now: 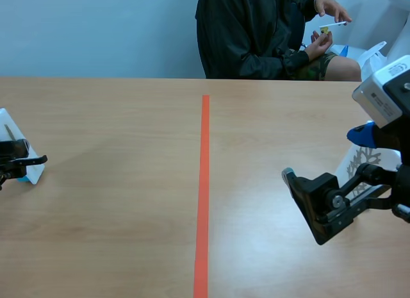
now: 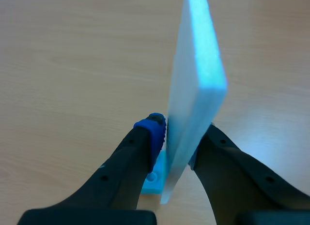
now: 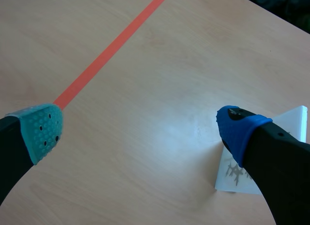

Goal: Sort the leaf by its shape. The table is split by an orange tape line. A compound leaf with several leaflets goes to the left side, a simple leaf with one blade goes to the right side. Return to the home posture when a red brick is placed on the table.

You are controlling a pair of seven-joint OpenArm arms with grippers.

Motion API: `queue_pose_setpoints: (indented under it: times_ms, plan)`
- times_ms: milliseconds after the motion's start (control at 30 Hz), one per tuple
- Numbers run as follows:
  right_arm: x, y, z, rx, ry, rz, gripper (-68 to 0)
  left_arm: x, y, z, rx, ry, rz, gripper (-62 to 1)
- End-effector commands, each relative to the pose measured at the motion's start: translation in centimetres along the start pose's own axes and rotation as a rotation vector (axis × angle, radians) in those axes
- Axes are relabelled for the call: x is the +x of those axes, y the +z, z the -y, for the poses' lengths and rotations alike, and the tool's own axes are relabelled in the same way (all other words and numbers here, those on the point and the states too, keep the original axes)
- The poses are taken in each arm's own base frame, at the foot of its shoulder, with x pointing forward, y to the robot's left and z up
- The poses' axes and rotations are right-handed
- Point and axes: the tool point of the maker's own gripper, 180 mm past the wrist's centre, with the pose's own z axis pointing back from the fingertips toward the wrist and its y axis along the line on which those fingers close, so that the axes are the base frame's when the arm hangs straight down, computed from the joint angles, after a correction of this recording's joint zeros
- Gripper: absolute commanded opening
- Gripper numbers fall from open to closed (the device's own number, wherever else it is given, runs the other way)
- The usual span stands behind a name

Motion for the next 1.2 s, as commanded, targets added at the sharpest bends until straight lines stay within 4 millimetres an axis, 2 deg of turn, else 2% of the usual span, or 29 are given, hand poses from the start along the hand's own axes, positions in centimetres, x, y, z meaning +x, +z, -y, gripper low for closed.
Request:
queue_pose_setpoints:
  times_ms: [0,167,367,467,600,800,1033,1167]
  plan:
    - [0.5,0.0,0.4,-0.01,0.004,0.02,0.4,1.8,-0.4,-0.5,0.005,-0.006,0.047,-43.0]
    - [0.5,0.0,0.4,-0.01,0.004,0.02,0.4,1.8,-0.4,-0.5,0.005,-0.006,0.045,-33.6]
    - [0.5,0.0,0.4,-0.01,0.004,0.02,0.4,2.9,-0.4,-1.1,0.001,-0.035,0.052,-10.7]
    - [0.5,0.0,0.4,-0.01,0.004,0.02,0.4,4.2,-0.4,-1.7,-0.002,-0.062,0.071,-4.0]
    - [0.5,0.0,0.4,-0.01,0.004,0.02,0.4,6.0,-0.2,-1.7,-0.024,-0.105,0.089,-0.6]
    - [0.5,0.0,0.4,-0.01,0.004,0.02,0.4,8.7,1.4,0.1,-0.104,-0.152,0.132,1.4]
    - [0.5,0.0,0.4,-0.01,0.004,0.02,0.4,10.7,4.7,4.7,-0.277,-0.195,0.124,1.4]
    - [0.6,0.0,0.5,-0.015,0.003,0.025,0.4,10.9,7.7,8.8,-0.428,-0.224,0.12,1.4]
